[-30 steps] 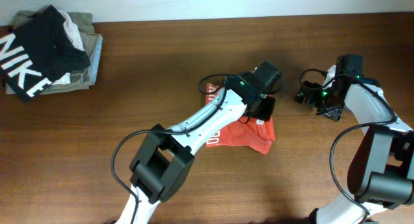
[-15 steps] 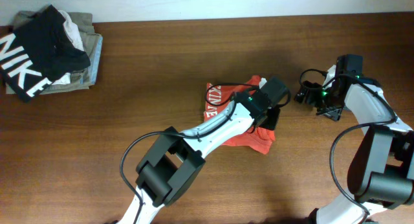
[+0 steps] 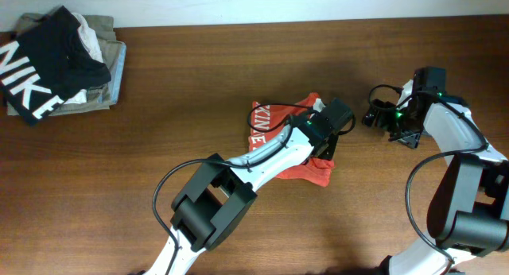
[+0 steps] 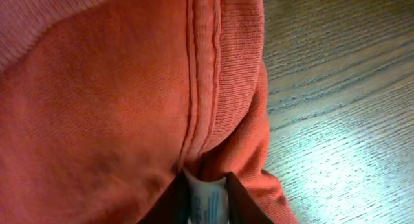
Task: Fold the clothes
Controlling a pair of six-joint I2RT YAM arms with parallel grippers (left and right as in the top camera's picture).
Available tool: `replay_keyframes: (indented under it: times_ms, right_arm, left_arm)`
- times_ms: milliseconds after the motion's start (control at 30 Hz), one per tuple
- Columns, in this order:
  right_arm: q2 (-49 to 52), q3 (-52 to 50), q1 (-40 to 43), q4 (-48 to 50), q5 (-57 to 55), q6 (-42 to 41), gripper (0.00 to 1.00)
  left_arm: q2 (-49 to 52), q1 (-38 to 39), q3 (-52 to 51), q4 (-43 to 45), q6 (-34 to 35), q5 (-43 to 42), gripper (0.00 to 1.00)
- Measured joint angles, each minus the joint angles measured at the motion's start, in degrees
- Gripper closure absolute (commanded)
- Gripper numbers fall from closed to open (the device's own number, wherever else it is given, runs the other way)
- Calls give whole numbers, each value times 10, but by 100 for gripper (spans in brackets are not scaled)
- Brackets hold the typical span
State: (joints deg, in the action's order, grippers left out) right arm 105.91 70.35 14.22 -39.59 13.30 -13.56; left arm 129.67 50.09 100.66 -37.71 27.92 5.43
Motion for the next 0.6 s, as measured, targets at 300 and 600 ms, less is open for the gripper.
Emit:
replay_keyframes:
  times_ms: [300, 600]
  right_arm:
    - [0, 0, 0, 0, 0, 0, 1]
    - [0, 0, 0, 0, 0, 0, 1]
  left_arm:
    - [-9, -90, 8, -116, 0, -2, 100]
    - [-112, -170, 7, -148, -23, 7, 50]
